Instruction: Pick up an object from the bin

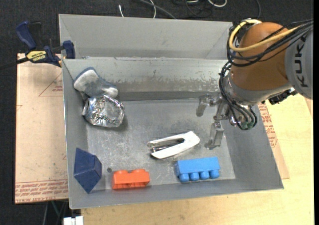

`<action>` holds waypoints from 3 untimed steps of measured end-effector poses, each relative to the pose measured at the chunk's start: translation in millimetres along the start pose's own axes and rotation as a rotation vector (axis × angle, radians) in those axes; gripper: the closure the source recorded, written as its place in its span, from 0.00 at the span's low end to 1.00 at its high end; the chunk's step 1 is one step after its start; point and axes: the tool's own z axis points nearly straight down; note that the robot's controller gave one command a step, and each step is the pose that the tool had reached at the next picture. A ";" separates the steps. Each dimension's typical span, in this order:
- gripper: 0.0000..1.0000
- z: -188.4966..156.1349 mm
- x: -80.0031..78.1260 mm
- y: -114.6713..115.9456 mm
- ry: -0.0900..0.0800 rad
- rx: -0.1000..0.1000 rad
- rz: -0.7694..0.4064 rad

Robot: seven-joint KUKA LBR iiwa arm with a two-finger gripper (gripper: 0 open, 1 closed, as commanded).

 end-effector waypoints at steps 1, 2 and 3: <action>0.00 -4.5 -1.6 0.2 -0.008 0.001 -0.002; 0.00 95.2 -19.3 28.2 -0.009 0.001 -0.329; 0.00 57.0 -14.9 50.5 -0.018 0.003 -0.402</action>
Offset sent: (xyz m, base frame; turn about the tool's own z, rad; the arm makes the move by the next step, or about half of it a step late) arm 0.0250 0.0405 -0.1406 -0.4765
